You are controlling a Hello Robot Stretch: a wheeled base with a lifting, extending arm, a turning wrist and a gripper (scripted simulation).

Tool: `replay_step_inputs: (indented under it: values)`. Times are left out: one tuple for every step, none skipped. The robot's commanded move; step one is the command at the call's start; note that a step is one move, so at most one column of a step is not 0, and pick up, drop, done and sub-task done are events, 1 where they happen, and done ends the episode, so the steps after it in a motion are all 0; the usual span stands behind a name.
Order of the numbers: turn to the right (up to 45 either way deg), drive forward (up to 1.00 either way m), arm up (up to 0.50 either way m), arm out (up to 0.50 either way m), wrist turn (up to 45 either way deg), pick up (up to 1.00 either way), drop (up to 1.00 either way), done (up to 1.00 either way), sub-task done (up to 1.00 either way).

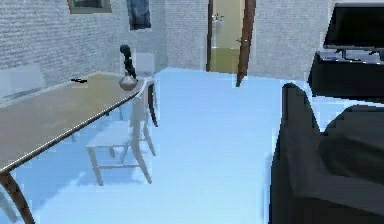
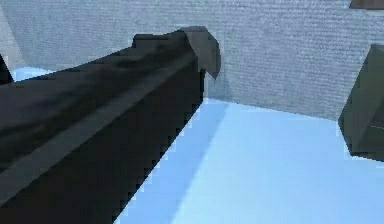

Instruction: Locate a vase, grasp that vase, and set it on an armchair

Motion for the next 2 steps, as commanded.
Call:
replay_step_inputs:
  values:
    - [0.0, 0.75, 0.00, 0.00, 0.0, 0.00, 0.00, 0.00, 0.00]
    - [-3.0, 0.00, 0.00, 0.00, 0.0, 0.00, 0.00, 0.00, 0.00]
